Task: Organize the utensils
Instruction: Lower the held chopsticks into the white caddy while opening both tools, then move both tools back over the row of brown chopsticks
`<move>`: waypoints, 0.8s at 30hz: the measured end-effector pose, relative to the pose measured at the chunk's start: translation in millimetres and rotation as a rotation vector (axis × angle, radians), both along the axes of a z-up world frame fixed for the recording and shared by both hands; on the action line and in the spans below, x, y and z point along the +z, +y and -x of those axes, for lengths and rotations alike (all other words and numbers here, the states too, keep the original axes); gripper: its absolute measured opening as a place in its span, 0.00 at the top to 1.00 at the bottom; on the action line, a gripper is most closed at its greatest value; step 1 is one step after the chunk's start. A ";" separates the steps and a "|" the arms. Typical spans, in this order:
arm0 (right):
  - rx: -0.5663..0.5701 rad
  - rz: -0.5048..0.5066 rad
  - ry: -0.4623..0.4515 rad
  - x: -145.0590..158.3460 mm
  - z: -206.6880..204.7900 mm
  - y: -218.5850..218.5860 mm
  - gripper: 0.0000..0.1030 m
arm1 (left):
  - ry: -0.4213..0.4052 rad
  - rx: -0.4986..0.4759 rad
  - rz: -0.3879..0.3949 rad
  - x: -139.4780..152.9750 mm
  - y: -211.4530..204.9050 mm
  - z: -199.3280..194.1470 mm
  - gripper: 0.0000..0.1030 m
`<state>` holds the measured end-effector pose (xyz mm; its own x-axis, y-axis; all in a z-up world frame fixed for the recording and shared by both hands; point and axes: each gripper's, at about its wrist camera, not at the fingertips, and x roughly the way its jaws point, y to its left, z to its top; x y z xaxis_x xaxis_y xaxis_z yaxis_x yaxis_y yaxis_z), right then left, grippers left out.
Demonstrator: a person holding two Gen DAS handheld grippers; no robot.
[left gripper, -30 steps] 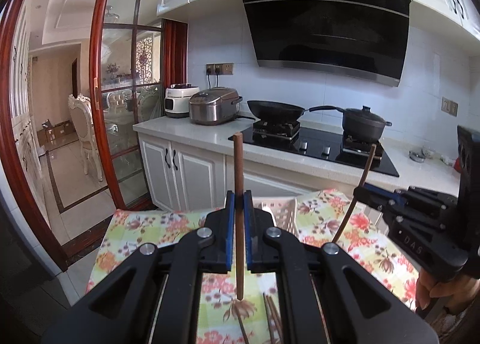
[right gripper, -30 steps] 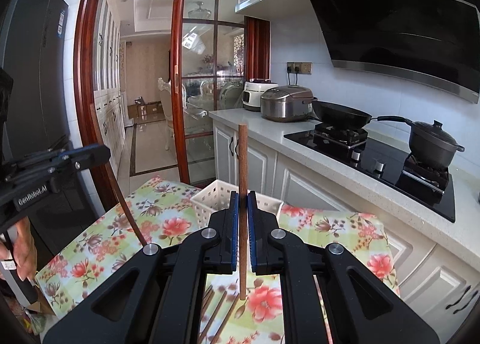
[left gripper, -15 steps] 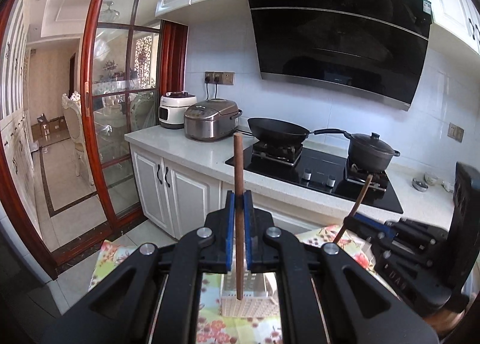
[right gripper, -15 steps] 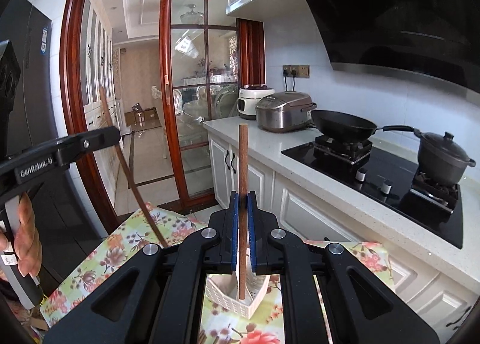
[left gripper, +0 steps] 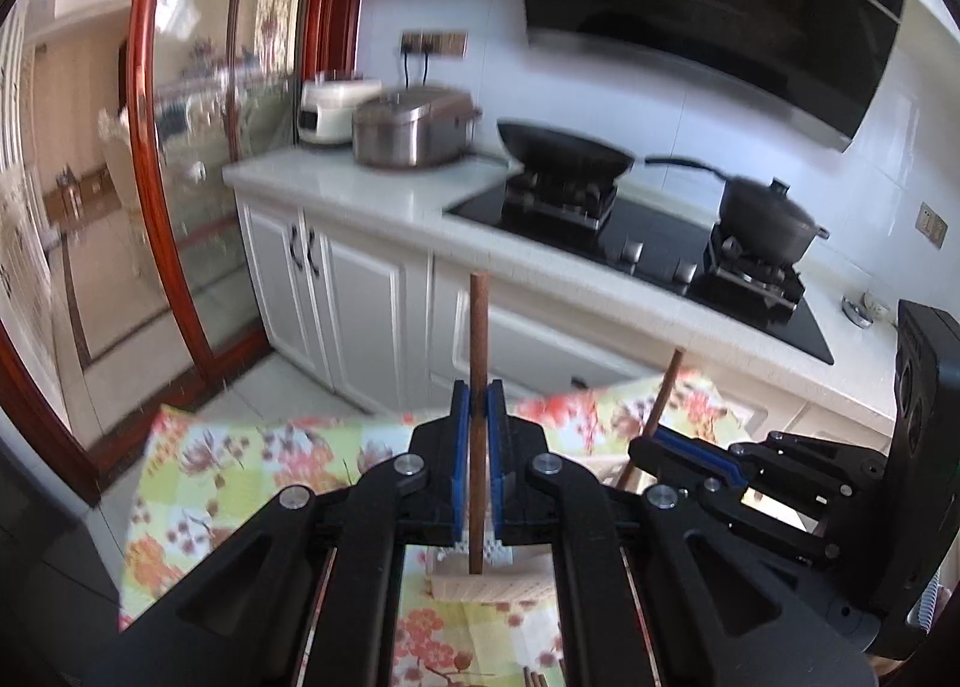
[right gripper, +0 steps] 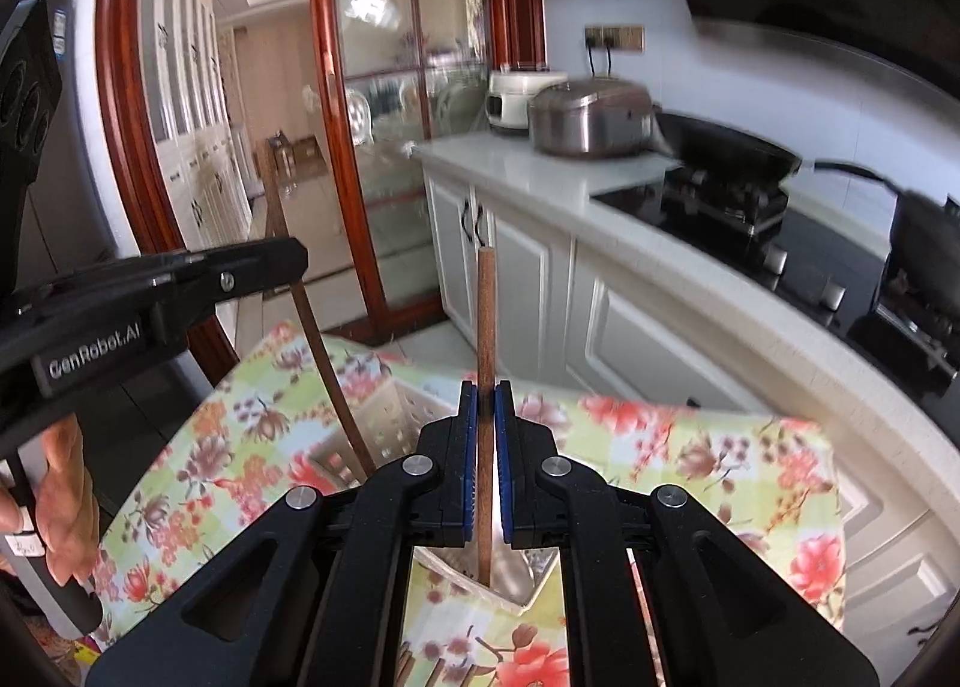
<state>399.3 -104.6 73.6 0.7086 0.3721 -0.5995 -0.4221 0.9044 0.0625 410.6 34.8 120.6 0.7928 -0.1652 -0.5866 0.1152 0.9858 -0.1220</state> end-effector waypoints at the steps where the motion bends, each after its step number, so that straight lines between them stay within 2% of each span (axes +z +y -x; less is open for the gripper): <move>1: -0.002 0.001 0.012 -4.8 -4.6 1.6 0.93 | 0.016 0.004 0.006 -7.6 2.7 -5.8 0.94; 4: -0.009 -0.010 0.028 -18.4 -15.8 3.8 0.92 | 0.034 0.033 0.011 -23.8 10.9 -18.4 0.93; 6: -0.014 -0.020 0.049 -25.4 -23.8 4.1 0.87 | 0.045 0.047 0.027 -30.6 17.2 -24.3 0.83; 7: -0.015 -0.027 0.048 -26.7 -26.6 3.3 0.83 | 0.043 0.053 0.030 -33.2 19.8 -25.4 0.77; 9: -0.026 -0.036 0.042 -29.4 -29.7 1.0 0.59 | 0.035 0.060 0.029 -35.4 22.6 -26.0 0.69; 15: -0.039 -0.084 0.019 -26.9 -22.3 -14.1 0.58 | 0.003 0.093 0.034 -36.6 35.4 -5.0 0.55; 17: -0.045 -0.103 0.008 -25.2 -13.1 -21.9 0.58 | -0.018 0.128 0.040 -36.4 41.7 10.4 0.31; 19: -0.050 -0.121 -0.001 -23.7 -3.4 -29.6 0.58 | -0.056 0.176 0.047 -37.3 49.5 29.6 0.20; 24: -0.060 -0.154 -0.017 -23.5 27.4 -45.5 0.58 | -0.039 0.216 0.018 -46.4 60.5 56.4 0.18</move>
